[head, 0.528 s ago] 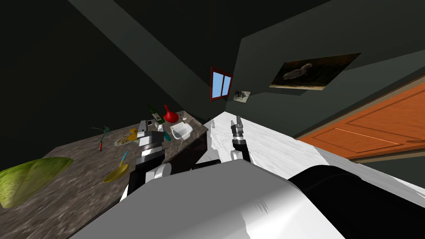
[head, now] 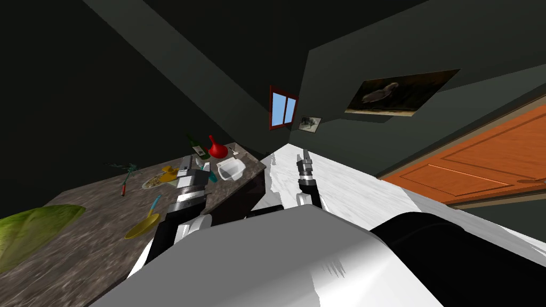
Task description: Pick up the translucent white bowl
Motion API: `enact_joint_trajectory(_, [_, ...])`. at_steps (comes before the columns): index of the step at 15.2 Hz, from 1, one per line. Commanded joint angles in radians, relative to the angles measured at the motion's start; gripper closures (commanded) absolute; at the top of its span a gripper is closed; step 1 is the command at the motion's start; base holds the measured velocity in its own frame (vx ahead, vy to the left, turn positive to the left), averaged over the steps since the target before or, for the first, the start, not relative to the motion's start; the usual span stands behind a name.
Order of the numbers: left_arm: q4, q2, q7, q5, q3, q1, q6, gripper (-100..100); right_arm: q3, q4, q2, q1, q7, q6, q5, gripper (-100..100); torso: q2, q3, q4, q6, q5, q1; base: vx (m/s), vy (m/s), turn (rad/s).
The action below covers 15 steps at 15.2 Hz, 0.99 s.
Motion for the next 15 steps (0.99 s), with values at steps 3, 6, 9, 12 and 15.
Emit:
enact_joint_trajectory(3, [-0.002,0.078,0.017,0.037,0.039,0.017,0.066,-100,0.000,0.000,0.000,0.000,0.000,0.000,0.000,0,-0.001,0.000,0.000,0.000,0.000,-0.001,0.037,-0.057,-0.018])
enact_joint_trajectory(6, [-0.002,0.137,0.035,0.077,0.081,0.036,0.127,-100,0.000,0.000,0.000,0.000,0.000,0.000,0.000,0,-0.001,-0.001,0.000,0.000,0.000,-0.002,0.040,-0.058,-0.011])
enact_joint_trajectory(9, [-0.002,0.165,0.045,0.100,0.104,0.046,0.177,-100,0.000,0.000,0.000,0.000,0.000,0.000,0.000,0,-0.001,0.000,0.000,0.000,0.000,-0.002,0.036,-0.051,-0.011])
enact_joint_trajectory(12, [-0.001,0.217,0.067,0.150,0.154,0.071,0.250,-100,0.000,0.000,0.000,0.000,0.000,0.000,0.000,0,-0.001,-0.001,0.000,0.000,-0.001,-0.003,0.037,-0.072,-0.010])
enact_joint_trajectory(15, [0.000,0.241,0.079,0.177,0.181,0.084,0.307,-100,0.000,0.000,0.000,0.000,0.000,0.000,0.000,0,-0.001,0.000,0.000,0.000,-0.001,-0.002,0.038,-0.061,-0.007])
